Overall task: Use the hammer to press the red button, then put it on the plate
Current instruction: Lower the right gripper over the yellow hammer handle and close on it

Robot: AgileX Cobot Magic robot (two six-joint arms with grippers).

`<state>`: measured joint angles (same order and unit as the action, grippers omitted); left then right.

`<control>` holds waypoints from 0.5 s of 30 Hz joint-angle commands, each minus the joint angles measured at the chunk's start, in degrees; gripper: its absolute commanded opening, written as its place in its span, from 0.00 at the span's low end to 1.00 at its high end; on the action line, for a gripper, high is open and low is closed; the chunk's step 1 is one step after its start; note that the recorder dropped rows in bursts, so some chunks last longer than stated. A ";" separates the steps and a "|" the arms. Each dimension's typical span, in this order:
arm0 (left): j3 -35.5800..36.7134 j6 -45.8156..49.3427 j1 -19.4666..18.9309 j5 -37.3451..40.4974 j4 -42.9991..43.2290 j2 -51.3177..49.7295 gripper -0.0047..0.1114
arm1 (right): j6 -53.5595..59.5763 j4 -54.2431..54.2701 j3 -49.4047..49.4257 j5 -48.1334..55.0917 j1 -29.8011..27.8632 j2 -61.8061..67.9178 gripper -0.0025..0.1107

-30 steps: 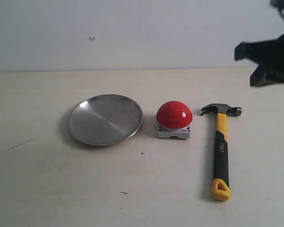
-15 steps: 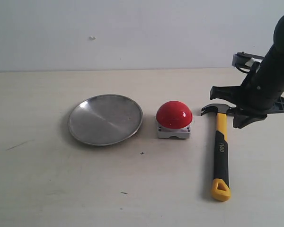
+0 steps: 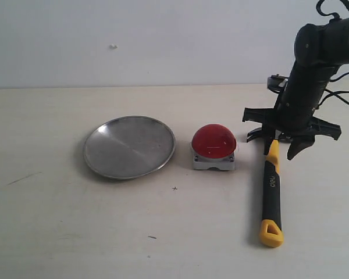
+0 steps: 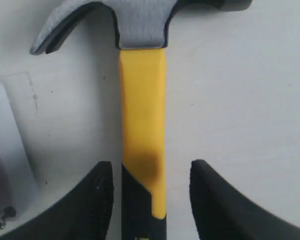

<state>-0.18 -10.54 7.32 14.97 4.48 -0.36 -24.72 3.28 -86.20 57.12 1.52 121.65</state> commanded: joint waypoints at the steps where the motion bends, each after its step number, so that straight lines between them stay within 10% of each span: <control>1: 0.18 0.30 0.08 -0.30 -0.27 0.36 0.04 | -1.57 -2.05 -0.72 -1.99 -0.18 1.03 0.44; 15: 0.18 0.30 0.08 -0.30 -0.27 0.36 0.04 | -2.49 -2.19 -7.44 0.22 -0.18 7.73 0.44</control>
<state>-0.18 -10.54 7.32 14.97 4.48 -0.36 -27.07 1.56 -92.43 56.26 1.52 128.50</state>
